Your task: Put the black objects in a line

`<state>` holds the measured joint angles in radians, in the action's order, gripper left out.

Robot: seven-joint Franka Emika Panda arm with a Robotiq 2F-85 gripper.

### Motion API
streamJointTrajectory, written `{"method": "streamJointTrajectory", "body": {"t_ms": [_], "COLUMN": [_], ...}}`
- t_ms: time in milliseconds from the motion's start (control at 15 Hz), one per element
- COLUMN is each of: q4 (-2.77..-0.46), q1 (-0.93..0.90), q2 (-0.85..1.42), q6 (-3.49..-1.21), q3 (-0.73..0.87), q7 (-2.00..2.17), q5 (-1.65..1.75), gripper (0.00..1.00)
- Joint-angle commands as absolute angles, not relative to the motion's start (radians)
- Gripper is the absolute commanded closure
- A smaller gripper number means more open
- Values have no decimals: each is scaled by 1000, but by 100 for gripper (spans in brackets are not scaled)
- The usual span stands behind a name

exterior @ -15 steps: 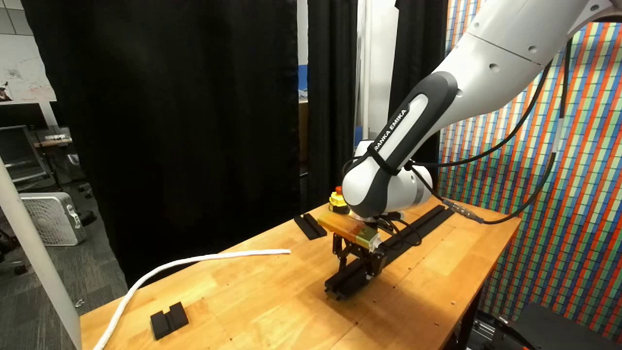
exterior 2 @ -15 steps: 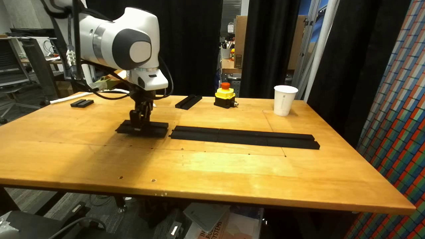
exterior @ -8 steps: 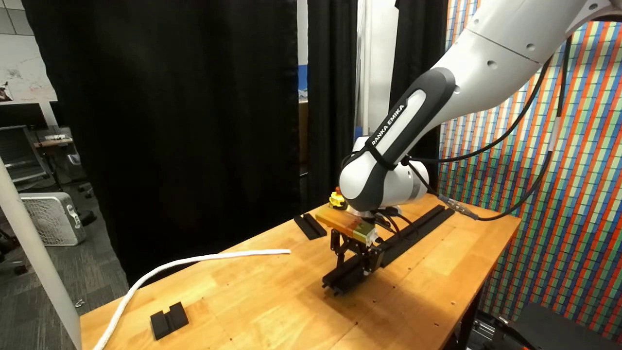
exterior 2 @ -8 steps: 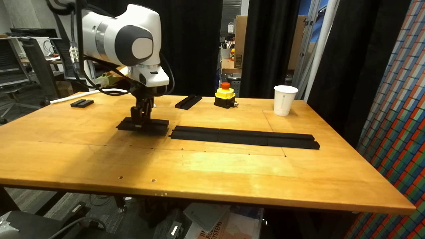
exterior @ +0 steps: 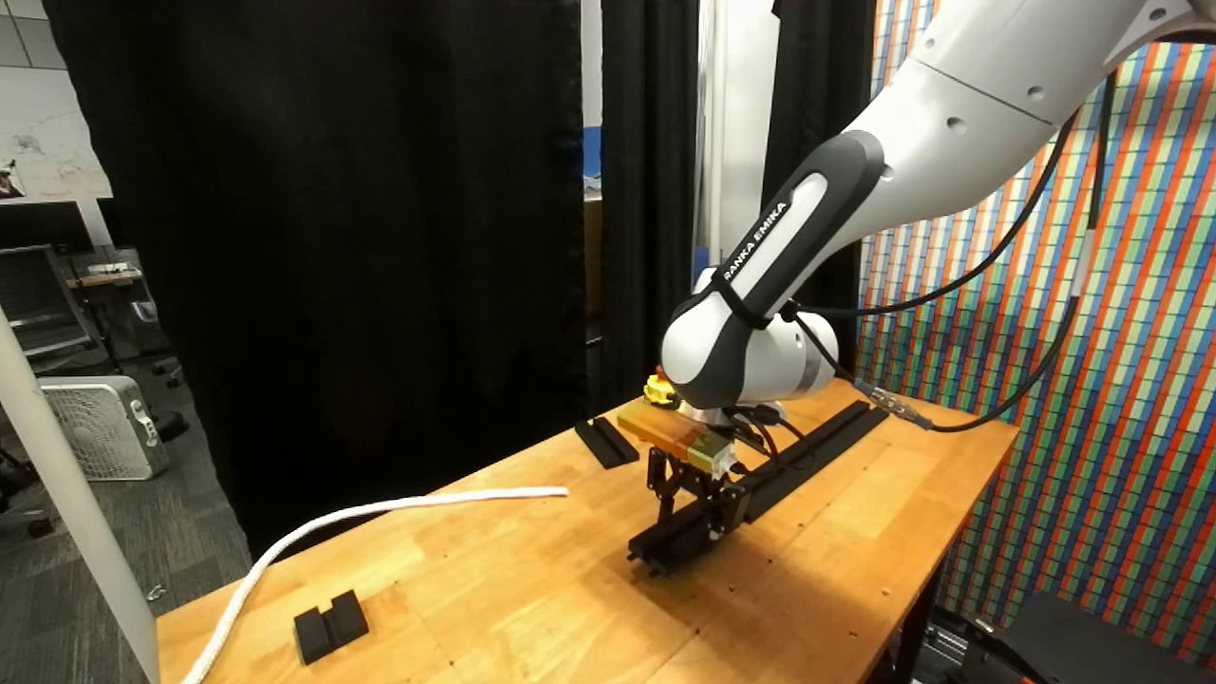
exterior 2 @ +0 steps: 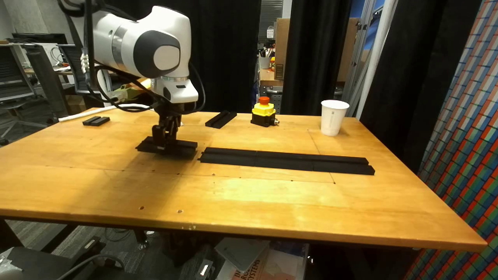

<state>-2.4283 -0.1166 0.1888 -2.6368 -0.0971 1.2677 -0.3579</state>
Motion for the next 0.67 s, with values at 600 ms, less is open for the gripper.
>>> {"method": "streamJointTrajectory", "body": {"t_ms": [600], "q4": [-2411], "q1": [-87], "q2": [202], "q6": [-2615], "q3": [-69], "q7": [1233], "q5": [-385], "gripper": [55]}}
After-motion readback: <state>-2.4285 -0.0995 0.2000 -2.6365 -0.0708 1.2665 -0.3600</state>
